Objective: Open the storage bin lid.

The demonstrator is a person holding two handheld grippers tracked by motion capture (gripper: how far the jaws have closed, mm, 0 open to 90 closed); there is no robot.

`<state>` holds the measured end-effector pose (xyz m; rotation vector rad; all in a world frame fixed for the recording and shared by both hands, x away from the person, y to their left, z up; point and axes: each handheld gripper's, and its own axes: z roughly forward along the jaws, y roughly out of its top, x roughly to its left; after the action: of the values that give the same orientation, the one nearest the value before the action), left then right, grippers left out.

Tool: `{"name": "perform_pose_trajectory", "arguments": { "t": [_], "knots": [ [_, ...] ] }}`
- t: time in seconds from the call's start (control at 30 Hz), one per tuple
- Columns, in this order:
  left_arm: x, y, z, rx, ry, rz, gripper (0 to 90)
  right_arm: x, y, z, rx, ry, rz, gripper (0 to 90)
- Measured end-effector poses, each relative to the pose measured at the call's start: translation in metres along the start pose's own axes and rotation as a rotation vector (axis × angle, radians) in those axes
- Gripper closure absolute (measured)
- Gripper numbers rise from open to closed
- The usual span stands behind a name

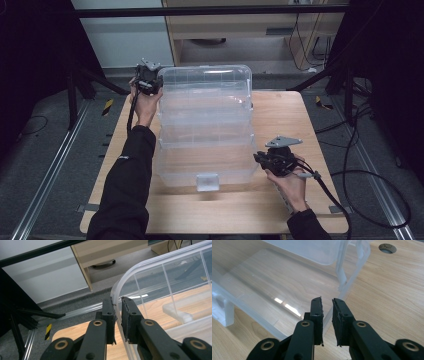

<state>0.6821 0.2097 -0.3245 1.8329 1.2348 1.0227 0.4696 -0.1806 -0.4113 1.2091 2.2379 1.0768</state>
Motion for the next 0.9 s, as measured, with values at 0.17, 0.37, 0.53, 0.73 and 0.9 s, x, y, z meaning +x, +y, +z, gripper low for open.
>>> {"name": "perform_pose_trajectory", "arguments": {
  "t": [0.17, 0.37, 0.53, 0.73, 0.9],
  "knots": [
    [0.002, -0.003, 0.006, 0.019, -0.035, -0.017, 71.0, 0.001, 0.0, -0.001, 0.0, 0.0, 0.0, 79.2],
    [0.011, 0.0, -0.005, -0.001, -0.046, -0.017, 65.4, 0.001, -0.001, -0.002, 0.008, 0.005, 0.006, 80.2],
    [0.015, -0.003, -0.017, 0.0, -0.069, -0.024, 65.5, 0.003, 0.0, -0.003, 0.013, 0.002, 0.002, 80.6],
    [0.016, -0.008, -0.038, 0.003, -0.099, -0.02, 61.7, 0.002, 0.0, -0.003, 0.011, 0.005, 0.002, 80.5],
    [0.015, -0.012, -0.061, -0.029, -0.125, -0.027, 61.2, 0.002, 0.0, -0.003, 0.012, 0.005, 0.002, 80.5]
  ]
}}
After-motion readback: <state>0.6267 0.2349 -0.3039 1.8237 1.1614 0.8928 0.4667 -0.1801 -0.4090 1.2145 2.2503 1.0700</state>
